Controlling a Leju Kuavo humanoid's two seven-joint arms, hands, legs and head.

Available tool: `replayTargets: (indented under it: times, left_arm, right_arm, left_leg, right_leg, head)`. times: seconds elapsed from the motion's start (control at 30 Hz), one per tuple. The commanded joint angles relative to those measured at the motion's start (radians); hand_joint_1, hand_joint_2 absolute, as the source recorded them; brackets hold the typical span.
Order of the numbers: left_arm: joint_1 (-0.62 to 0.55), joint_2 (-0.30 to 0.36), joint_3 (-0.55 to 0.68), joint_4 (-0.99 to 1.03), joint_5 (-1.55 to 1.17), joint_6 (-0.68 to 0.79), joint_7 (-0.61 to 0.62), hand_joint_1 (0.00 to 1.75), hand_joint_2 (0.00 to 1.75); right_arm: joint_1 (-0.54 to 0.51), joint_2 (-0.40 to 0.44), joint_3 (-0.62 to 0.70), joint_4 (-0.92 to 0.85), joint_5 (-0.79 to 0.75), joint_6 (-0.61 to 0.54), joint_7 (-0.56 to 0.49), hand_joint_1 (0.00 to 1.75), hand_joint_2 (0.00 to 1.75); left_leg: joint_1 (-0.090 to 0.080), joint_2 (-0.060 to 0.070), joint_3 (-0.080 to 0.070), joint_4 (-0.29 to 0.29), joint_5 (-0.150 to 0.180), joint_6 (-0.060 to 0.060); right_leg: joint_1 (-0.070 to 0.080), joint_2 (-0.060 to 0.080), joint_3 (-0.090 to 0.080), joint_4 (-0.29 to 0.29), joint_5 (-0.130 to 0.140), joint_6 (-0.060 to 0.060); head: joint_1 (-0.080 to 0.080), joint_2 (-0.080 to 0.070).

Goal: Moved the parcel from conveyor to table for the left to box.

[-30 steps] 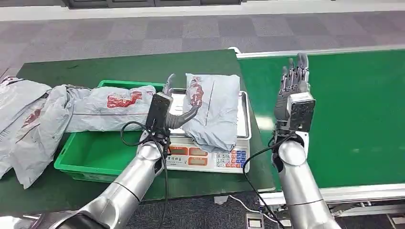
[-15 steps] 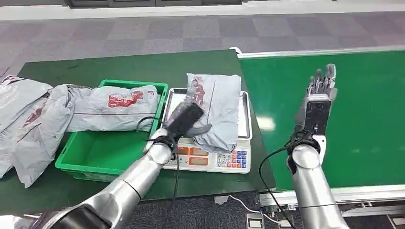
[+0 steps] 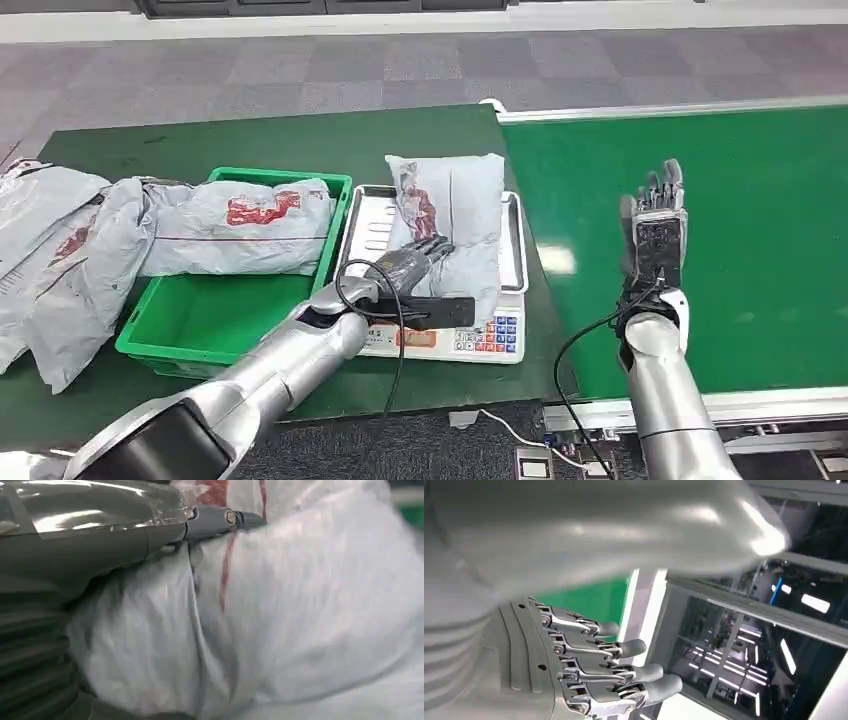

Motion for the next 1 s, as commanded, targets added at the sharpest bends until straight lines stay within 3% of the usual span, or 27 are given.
replayTargets:
  times: [0.03, 0.37, 0.4, 0.7, 1.0]
  left_arm:
    - [-0.05, 0.047, -0.252, 0.131, -0.116, -0.336, -0.047, 0.0, 1.75]
    - [-0.053, 0.039, -0.242, 0.132, -0.113, -0.325, -0.038, 0.0, 1.75]
    - [-0.053, 0.038, -0.229, 0.131, -0.104, -0.318, -0.036, 1.75, 1.75]
    - [-0.066, 0.021, -0.085, 0.07, -0.078, -0.015, -0.028, 1.75, 1.75]
    - [-0.146, 0.073, 0.159, -0.174, 0.112, -0.062, -0.188, 1.75, 1.75]
  right_arm:
    - [-0.062, 0.028, -0.013, 0.085, 0.043, 0.03, 0.019, 0.0, 1.75]
    - [-0.042, 0.017, -0.015, 0.062, 0.044, 0.032, 0.018, 0.0, 1.75]
    - [-0.037, 0.017, -0.016, 0.054, 0.044, 0.034, 0.018, 0.0, 1.75]
    - [0.08, 0.002, -0.054, -0.114, 0.073, 0.083, 0.059, 0.0, 1.75]
    - [0.049, -0.02, -0.069, -0.073, 0.076, 0.141, 0.075, 0.0, 1.75]
  left_leg:
    - [0.0, 0.004, 0.004, -0.002, 0.0, 0.0]
    - [0.0, 0.0, 0.013, -0.002, -0.001, 0.002]
    - [0.0, 0.0, 0.013, -0.002, -0.001, 0.001]
    - [0.0, -0.003, 0.015, -0.001, -0.001, 0.001]
    - [0.001, -0.003, 0.008, 0.001, -0.001, 0.001]
  right_leg:
    - [0.0, 0.004, 0.004, -0.002, 0.001, -0.001]
    - [-0.001, -0.002, 0.014, -0.002, -0.002, 0.002]
    - [0.0, -0.002, 0.015, -0.003, -0.002, 0.002]
    - [0.0, -0.004, 0.016, -0.002, -0.003, 0.002]
    - [0.001, -0.003, 0.009, -0.001, -0.002, 0.001]
  head:
    - [0.0, 0.0]
    - [0.0, 0.0]
    - [0.0, 0.0]
    - [0.0, 0.0]
    - [0.0, 0.0]
